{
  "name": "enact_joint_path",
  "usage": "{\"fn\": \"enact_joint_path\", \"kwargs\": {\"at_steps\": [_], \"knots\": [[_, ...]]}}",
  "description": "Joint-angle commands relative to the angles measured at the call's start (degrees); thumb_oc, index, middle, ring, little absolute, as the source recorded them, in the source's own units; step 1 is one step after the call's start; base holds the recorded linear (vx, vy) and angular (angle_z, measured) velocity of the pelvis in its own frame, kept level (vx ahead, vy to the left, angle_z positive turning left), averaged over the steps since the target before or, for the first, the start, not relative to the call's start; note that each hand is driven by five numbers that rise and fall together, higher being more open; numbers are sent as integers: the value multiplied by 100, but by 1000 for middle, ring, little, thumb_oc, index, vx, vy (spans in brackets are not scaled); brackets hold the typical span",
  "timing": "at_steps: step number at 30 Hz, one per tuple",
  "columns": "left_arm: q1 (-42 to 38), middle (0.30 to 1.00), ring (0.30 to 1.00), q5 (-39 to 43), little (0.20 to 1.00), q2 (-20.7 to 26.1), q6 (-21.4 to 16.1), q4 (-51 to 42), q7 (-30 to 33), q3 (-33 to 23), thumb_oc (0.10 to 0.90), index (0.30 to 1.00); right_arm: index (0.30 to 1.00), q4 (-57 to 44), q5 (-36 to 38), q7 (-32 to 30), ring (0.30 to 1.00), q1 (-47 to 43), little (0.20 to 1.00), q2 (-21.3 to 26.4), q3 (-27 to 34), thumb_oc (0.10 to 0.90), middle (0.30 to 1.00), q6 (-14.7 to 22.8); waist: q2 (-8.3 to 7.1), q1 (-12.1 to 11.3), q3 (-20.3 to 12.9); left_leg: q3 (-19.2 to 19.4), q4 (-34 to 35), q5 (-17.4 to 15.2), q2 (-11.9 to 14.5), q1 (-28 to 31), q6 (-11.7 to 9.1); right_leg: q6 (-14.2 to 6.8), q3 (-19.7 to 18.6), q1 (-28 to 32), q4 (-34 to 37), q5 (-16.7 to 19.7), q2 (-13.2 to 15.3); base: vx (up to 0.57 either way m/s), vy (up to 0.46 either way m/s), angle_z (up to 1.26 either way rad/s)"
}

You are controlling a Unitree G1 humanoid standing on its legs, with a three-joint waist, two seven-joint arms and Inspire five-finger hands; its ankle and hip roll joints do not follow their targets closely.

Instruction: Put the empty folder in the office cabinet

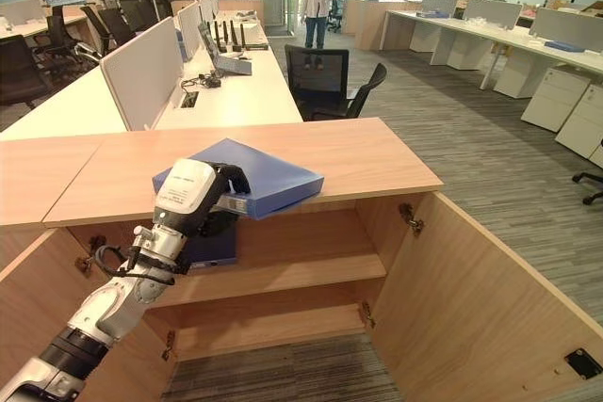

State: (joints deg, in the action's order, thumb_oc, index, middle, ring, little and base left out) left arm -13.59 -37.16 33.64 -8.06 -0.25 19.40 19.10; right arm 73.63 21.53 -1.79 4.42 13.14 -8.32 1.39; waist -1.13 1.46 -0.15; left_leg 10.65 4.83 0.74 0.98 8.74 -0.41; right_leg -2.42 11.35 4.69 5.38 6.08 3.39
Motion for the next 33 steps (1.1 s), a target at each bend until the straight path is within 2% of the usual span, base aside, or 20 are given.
{"fn": "enact_joint_path", "kwargs": {"at_steps": [1, 2, 3, 6, 7, 11, 19, 23, 27, 29, 30, 31, 33], "knots": [[-25, 300, 300, 1570, 300, -305, -182, -555, -310, -704, 400, 300, 900, 134, 184, -9, 900, -417, 900, -23, -66, 800, 900, 117, -268, -1, 161, -162, 17, -343, -42, 55, -124, -438, 163, 311, -38, -292, 210, 0, 0, 0], [34, 300, 300, 1963, 300, -421, -232, -755, -383, -807, 400, 300, 900, 131, 181, 1, 900, -400, 900, -38, -60, 800, 900, 113, -273, -15, 172, -168, 17, -338, -42, 49, -122, -436, 173, 307, -38, -290, 211, 0, 0, 0], [66, 300, 300, 1998, 300, -415, -214, -804, -420, -839, 400, 300, 900, 130, 180, 2, 900, -398, 900, -30, -66, 800, 900, 113, -265, -7, 169, -169, 17, -339, -42, 50, -122, -436, 174, 309, -38, -290, 210, -14, -10, 6], [449, 300, 300, 4424, 300, -695, -387, -1914, -1030, -1432, 400, 300, 900, 125, 155, 160, 900, -311, 900, -31, -35, 800, 900, 82, -236, -64, 225, -210, 17, -319, -46, 17, -119, -424, 211, 303, -38, -282, 213, -18, -8, 10], [478, 300, 300, 4461, 300, -688, -368, -1952, -1058, -1461, 400, 300, 900, 125, 153, 163, 900, -310, 900, -27, -42, 800, 900, 81, -234, -56, 223, -210, 17, -319, -45, 19, -119, -424, 211, 304, -38, -282, 212, 0, 0, 0], [690, 300, 300, 5971, 300, -701, -442, -2668, -1463, -1826, 400, 300, 900, 193, 130, 322, 900, -290, 900, -32, 18, 800, 900, 33, -189, -125, 266, -251, 17, -310, -49, 10, -122, -423, 262, 312, -38, -281, 220, -15, 0, 6], [752, 300, 300, 7346, 300, -673, -532, -3048, -1780, -1904, 400, 300, 900, 228, 49, 438, 900, -302, 900, -58, 16, 800, 900, 2, -140, -163, 315, -285, 17, -298, -51, 36, -140, -411, 309, 348, -38, -296, 213, -5, 2, 5], [646, 300, 300, 8628, 300, -591, -589, -3160, -2282, -1820, 400, 300, 900, 243, 28, 541, 900, -321, 900, -96, -17, 800, 900, 9, -121, -151, 329, -279, 17, -290, -43, 58, -152, -411, 317, 372, -38, -300, 211, 0, 0, 0], [424, 300, 300, 10054, 300, -526, -472, -3121, -2823, -1430, 400, 300, 900, 27, 182, 710, 900, -488, 900, -176, -207, 800, 900, 62, -109, -140, 322, -267, 17, -288, -43, 70, -160, -416, 310, 388, -38, -297, 209, 0, 0, 0], [365, 300, 300, 10456, 300, -450, -485, -3022, -2880, -1223, 400, 300, 900, -286, 401, 751, 900, -564, 900, -177, -297, 800, 900, 125, -101, -134, 327, -262, 17, -283, -44, 74, -166, -418, 313, 391, -38, -294, 208, 0, 0, 0], [354, 300, 300, 10995, 300, -327, -363, -3049, -3025, -958, 400, 300, 900, -814, 744, 732, 900, -685, 900, -150, -356, 800, 900, 191, -95, -127, 332, -258, 17, -274, -46, 80, -169, -422, 312, 389, -38, -288, 207, 0, 0, 0], [352, 300, 300, 11003, 300, -324, -364, -3042, -3032, -957, 400, 300, 900, -825, 746, 728, 900, -678, 900, -150, -357, 800, 900, 187, -95, -129, 332, -258, 17, -275, -46, 82, -169, -422, 312, 391, -38, -288, 207, 0, 0, 0], [571, 300, 300, 11431, 300, -243, -165, -3047, -3098, -681, 400, 300, 900, -2008, 1004, 697, 900, -478, 900, -73, -410, 800, 900, 127, -97, -86, 351, -225, 17, -252, -40, 81, -173, -418, 291, 371, -38, -270, 203, 0, 0, 0]]}}
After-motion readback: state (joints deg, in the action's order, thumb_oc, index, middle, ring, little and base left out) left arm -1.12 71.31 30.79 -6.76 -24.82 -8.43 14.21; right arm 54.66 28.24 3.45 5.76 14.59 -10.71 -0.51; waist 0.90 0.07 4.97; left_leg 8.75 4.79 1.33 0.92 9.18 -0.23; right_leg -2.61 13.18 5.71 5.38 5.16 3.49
